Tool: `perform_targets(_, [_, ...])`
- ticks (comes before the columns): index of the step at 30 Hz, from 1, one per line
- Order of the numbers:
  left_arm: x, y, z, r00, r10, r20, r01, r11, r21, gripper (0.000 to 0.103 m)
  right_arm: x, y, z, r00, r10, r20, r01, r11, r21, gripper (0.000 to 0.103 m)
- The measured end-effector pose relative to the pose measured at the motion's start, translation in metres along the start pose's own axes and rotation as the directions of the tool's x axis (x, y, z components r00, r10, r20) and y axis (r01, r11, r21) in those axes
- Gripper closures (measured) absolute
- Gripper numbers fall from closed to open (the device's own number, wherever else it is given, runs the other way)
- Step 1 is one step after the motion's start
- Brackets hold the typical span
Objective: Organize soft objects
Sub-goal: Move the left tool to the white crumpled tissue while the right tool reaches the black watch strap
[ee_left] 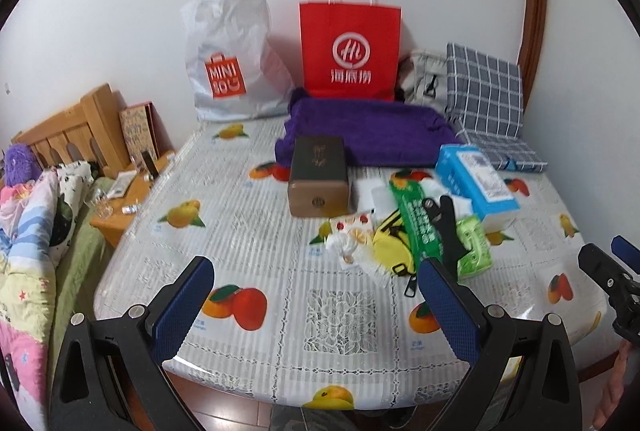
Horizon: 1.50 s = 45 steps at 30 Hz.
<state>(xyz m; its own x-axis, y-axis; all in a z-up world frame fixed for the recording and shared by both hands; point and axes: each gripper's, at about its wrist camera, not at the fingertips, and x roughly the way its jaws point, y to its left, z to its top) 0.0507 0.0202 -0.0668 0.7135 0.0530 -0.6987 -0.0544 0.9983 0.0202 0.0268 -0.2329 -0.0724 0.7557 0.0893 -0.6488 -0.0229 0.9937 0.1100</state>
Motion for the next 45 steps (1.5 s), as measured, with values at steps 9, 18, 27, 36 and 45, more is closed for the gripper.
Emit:
perform_targets(9, [0.056, 0.007, -0.016, 0.993, -0.05, -0.11, 0.045, 0.998, -0.048, 0.006, 0.052, -0.001, -0.017, 0.998, -0.014, -0.064, 0.011, 0.999, -0.039, 0.005])
perform_targets(18, [0.095, 0.016, -0.024, 0.982, -0.066, -0.176, 0.055, 0.996, -0.067, 0.01, 0.101, 0.015, -0.017, 0.995, 0.01, -0.097, -0.022, 0.991, -0.13, 0.033])
perform_targets(27, [0.118, 0.036, -0.025, 0.974, -0.098, -0.205, 0.074, 0.99, -0.12, 0.01, 0.152, 0.058, -0.013, 0.988, 0.042, -0.146, -0.08, 0.959, -0.27, 0.052])
perform_targets(36, [0.139, 0.047, -0.024, 0.967, -0.127, -0.222, 0.097, 0.985, -0.14, 0.011, 0.187, 0.067, -0.02, 0.978, -0.046, -0.203, -0.026, 0.939, -0.342, 0.066])
perform_targets(45, [0.147, 0.056, -0.021, 0.963, -0.144, -0.227, 0.111, 0.982, -0.153, 0.011, 0.168, 0.057, -0.013, 0.975, 0.033, -0.22, -0.094, 0.957, -0.276, 0.082])
